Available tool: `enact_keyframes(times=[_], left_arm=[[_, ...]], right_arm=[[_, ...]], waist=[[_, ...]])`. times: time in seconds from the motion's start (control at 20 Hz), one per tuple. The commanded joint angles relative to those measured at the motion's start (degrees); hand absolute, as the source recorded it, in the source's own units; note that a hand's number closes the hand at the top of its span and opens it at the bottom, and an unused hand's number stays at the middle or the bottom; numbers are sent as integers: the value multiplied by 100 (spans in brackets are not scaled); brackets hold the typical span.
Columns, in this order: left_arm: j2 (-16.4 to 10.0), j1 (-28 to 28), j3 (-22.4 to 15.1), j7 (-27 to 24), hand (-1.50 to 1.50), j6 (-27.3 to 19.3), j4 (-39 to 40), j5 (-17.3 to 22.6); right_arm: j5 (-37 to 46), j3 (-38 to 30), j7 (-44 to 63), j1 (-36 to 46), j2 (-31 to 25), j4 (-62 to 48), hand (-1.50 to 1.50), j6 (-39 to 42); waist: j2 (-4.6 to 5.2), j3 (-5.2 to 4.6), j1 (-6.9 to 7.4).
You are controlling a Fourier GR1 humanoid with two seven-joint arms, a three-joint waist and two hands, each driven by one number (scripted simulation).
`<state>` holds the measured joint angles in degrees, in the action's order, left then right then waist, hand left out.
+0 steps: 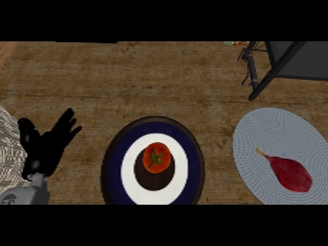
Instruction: Pick the cupcake from the placemat and place it in the tiered shelf
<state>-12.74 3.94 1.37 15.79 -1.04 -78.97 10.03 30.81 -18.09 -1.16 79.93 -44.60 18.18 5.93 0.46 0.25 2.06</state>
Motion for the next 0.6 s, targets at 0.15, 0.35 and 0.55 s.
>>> enact_keyframes(times=[0.15, 0.35, 0.55], left_arm=[[184, -222, -195, 104, 0, -143, -139, -167], [64, -70, -79, 191, 0, 58, 41, -28], [158, -101, -80, 291, 0, -119, -120, -74]], right_arm=[[-778, -835, 74, 158, -278, -258, -150, 137], [-1224, -1300, 297, 289, -212, -343, -150, -106], [-1267, -1438, 383, 199, -495, -228, -150, -733]], waist=[[16, -17, -3], [24, -19, -11], [8, -19, -24]])
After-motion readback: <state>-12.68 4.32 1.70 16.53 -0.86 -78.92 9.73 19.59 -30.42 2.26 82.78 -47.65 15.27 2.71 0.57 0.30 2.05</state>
